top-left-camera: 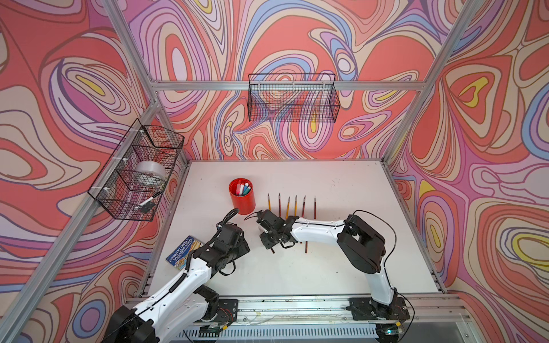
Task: Remove protective caps from carving knives
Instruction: Pick up the carving knife from the center of the board.
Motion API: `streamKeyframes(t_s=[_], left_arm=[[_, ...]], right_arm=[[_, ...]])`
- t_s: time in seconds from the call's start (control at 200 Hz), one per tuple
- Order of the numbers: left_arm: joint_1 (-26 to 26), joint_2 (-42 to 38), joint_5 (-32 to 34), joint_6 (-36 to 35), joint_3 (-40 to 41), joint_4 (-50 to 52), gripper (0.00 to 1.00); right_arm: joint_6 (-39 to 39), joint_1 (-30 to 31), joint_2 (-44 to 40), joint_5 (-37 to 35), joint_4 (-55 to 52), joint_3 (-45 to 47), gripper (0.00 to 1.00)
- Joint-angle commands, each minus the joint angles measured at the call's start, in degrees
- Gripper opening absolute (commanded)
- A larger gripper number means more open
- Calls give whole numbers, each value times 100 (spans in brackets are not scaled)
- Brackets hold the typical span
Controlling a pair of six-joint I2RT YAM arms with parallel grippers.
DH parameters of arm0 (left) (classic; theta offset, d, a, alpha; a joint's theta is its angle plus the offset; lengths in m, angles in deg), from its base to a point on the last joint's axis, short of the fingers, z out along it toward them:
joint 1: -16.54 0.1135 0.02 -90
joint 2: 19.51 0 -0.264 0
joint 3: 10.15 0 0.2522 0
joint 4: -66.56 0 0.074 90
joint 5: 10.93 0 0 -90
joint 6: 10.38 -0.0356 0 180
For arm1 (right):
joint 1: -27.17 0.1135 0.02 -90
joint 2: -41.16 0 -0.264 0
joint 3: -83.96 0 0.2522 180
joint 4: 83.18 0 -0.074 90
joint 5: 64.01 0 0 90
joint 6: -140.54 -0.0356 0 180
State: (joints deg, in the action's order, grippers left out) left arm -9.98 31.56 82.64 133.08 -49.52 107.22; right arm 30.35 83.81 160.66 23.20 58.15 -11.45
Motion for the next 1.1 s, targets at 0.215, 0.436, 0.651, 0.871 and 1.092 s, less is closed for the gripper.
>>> streamKeyframes(t_s=[0.215,0.436,0.651,0.871,1.092], left_arm=[[36,-396,240,201,93,482,69],[35,-416,94,127,84,482,68],[40,-637,-342,-228,172,-13,68],[40,-255,-1492,-799,-39,-1136,72],[33,814,-2908,-1006,-766,-2443,75]], right_arm=[[156,28,118,-417,-537,402,1],[12,-40,11,-6,-287,255,0],[-350,-535,-476,1152,309,437,0],[-848,-1418,-1330,2641,1552,1269,0],[-1064,-1920,-2260,3259,2094,1726,0]])
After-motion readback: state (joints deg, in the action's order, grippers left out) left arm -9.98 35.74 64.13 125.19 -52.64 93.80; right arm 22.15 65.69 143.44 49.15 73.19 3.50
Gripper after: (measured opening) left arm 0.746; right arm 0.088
